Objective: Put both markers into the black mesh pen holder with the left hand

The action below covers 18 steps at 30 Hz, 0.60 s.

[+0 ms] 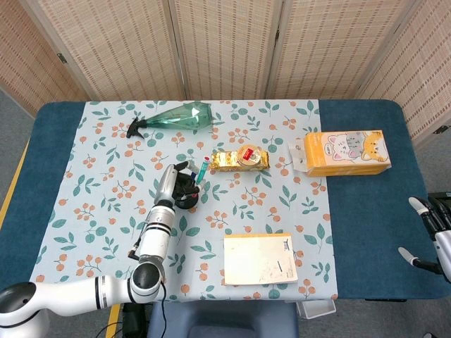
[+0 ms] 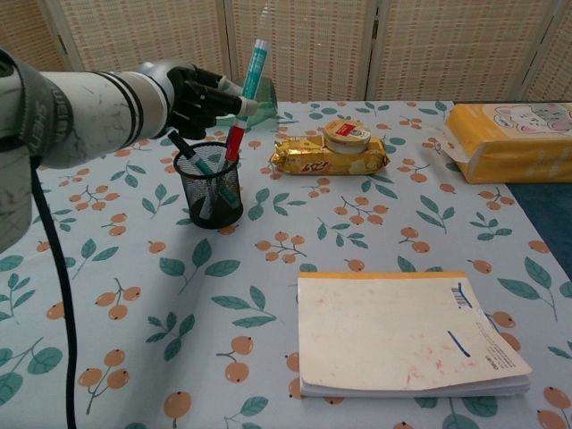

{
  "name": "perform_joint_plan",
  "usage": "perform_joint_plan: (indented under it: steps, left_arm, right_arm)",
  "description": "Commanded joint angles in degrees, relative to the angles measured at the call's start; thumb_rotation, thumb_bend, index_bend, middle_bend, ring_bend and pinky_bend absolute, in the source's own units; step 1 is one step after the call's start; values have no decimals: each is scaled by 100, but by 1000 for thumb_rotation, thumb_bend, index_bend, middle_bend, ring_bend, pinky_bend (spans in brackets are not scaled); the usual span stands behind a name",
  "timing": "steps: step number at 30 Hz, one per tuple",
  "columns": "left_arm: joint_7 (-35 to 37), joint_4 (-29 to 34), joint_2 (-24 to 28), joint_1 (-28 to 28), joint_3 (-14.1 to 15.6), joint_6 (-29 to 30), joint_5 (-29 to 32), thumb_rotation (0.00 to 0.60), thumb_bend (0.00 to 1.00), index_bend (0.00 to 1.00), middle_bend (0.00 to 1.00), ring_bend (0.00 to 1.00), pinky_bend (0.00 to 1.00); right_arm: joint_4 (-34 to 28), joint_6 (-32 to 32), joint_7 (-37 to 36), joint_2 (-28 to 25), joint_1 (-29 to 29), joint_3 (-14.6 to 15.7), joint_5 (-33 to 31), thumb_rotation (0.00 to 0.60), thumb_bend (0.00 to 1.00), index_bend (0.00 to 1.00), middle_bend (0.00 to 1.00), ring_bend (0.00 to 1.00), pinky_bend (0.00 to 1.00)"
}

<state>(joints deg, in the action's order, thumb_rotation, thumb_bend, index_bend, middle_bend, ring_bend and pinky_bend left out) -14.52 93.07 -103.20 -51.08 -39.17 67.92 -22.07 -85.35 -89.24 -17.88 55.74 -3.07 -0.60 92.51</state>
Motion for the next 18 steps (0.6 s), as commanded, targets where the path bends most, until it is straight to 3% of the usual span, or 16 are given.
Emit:
perform_joint_plan:
  steps: [1, 8, 18]
  left_arm:
    - [113, -181, -81, -66, 107, -131, -81, 600, 377, 575, 1000, 963, 1000]
    - [377, -497, -71, -13, 285, -426, -254, 600, 376, 578, 1000, 963, 1000]
    - [678, -296, 204, 209, 355, -419, -558, 600, 376, 584, 1000, 962, 1000]
  right_arm:
    - [2, -32, -13, -6, 19, 12, 28, 600, 190, 53, 82, 40, 0]
    - [26, -75, -52, -6, 48, 7, 29, 600, 190, 53, 82, 40, 0]
    - [-26, -6, 92, 23, 18, 15, 58, 600, 190, 53, 82, 40, 0]
